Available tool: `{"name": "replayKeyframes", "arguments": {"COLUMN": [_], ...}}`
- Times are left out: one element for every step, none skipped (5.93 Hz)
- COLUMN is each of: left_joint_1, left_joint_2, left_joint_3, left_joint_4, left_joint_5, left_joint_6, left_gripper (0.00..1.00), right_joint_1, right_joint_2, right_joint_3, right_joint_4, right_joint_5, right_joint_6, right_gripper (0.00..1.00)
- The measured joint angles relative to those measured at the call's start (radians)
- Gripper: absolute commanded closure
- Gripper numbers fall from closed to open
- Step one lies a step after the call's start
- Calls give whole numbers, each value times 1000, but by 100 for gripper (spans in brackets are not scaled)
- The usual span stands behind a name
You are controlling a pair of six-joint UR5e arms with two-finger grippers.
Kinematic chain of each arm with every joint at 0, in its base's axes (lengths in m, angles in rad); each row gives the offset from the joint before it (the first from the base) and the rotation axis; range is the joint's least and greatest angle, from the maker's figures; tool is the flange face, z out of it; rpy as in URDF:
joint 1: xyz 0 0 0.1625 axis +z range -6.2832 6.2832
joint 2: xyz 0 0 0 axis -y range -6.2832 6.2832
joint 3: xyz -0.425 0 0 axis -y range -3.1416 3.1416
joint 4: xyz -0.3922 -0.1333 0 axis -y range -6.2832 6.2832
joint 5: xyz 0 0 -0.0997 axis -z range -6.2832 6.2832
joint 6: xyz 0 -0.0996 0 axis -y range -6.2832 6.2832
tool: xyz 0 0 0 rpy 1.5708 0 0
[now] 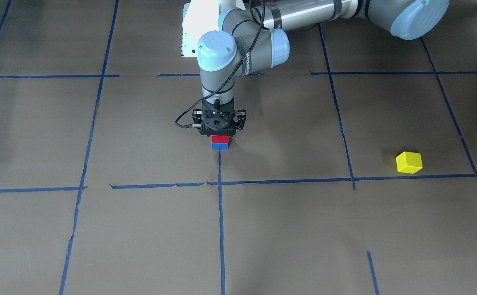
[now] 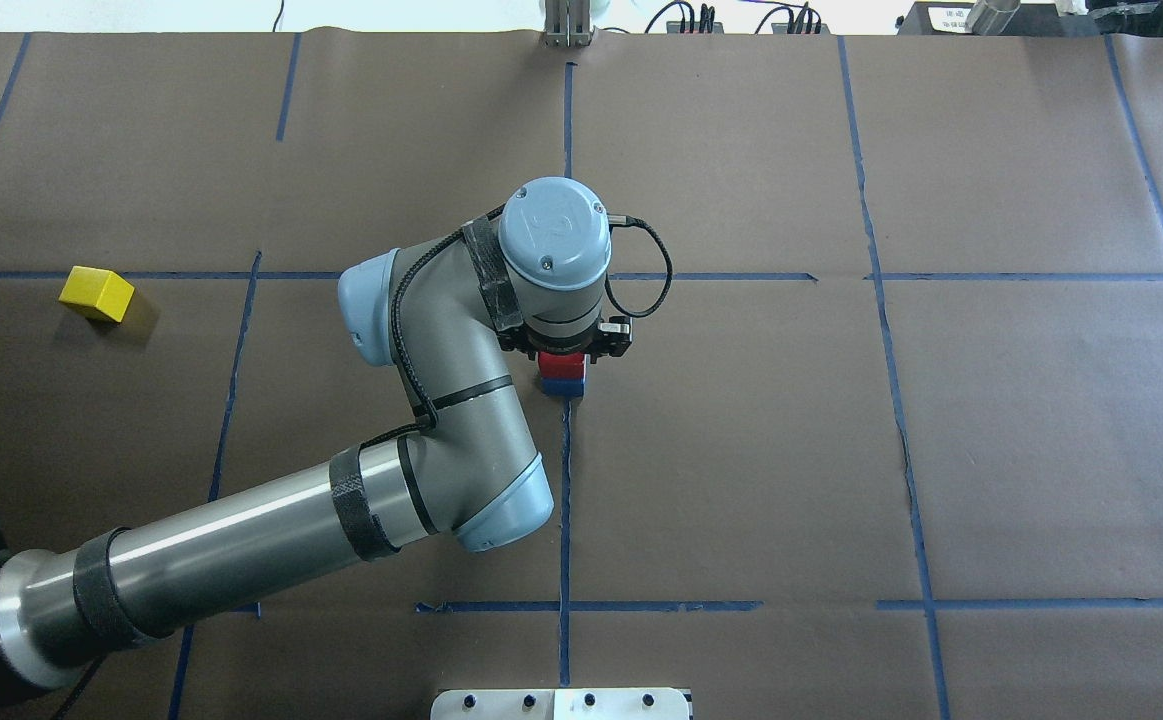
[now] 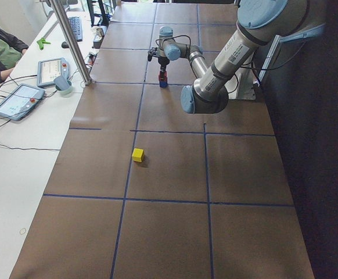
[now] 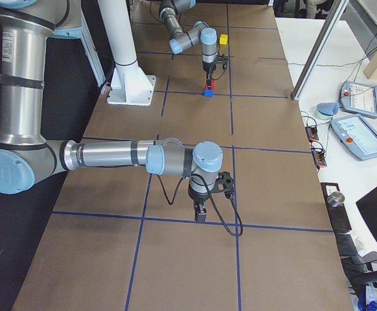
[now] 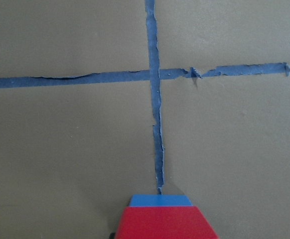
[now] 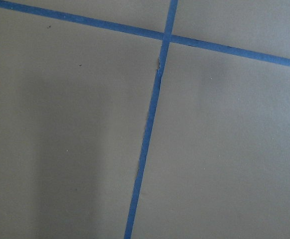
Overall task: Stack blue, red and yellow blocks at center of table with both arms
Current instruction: 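Move the left gripper back to the yellow cube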
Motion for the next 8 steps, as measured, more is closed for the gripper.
{"name": "replayKeyframes", "arguments": {"left_joint_1": [-3, -31, -94, -169, -240, -328, -429, -503], "left_joint_2": [1, 6, 35, 129, 269, 420, 569, 692], "left_joint_3": [-11, -41, -91, -176, -279, -354, -382, -371], "left_joint_4": [3, 9, 14, 15, 11, 4, -16, -61], "left_joint_5": [-5, -45, -138, -228, -269, -313, -370, -396], "left_joint_6": [0, 1, 21, 97, 227, 380, 529, 638], "left_gripper": [1, 1, 0, 0, 0, 0, 0, 1], "right_joint_1": [0, 0, 0, 0, 0, 0, 0, 0], "right_joint_2": [0, 0, 0, 1, 1, 1, 2, 2], "right_joint_3": [1, 1, 2, 2, 3, 2, 2, 1], "right_joint_4": [0, 0, 0, 1, 1, 1, 1, 1], "right_joint_5": [0, 0, 0, 1, 1, 2, 2, 2], "right_joint_6": [0, 0, 0, 0, 0, 0, 0, 0], "right_gripper": [0, 0, 0, 0, 0, 0, 0, 0]}}
